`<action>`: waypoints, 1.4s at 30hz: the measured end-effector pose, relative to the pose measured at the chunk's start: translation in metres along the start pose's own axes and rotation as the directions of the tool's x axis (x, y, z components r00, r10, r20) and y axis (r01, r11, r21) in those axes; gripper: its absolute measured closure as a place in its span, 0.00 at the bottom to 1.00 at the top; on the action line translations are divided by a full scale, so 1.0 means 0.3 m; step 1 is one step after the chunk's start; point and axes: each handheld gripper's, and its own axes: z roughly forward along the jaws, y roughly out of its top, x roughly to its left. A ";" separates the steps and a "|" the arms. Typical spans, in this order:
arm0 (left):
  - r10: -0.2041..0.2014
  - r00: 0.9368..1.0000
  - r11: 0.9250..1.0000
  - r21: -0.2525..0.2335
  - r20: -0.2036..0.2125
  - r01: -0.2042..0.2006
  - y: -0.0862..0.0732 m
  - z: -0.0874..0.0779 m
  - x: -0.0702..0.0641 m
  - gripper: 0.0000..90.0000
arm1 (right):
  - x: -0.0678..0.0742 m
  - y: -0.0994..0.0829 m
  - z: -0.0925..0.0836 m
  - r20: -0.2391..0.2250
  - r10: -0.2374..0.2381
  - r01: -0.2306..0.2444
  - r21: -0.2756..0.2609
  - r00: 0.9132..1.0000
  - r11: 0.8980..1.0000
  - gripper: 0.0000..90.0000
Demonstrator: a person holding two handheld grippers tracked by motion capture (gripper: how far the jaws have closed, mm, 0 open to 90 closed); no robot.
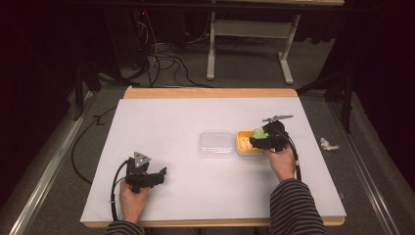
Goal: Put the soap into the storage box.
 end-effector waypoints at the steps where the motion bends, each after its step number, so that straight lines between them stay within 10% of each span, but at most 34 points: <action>1: -0.002 1.000 1.000 0.001 0.000 0.002 0.000 0.000 0.000 0.18 | 0.000 0.000 0.005 0.004 0.004 -0.004 0.002 1.000 1.000 0.30; 42: 0.004 1.000 1.000 0.006 0.003 -0.004 -0.001 -0.001 -0.002 0.18 | 0.010 -0.003 0.097 0.027 0.027 -0.029 0.060 0.999 0.998 0.31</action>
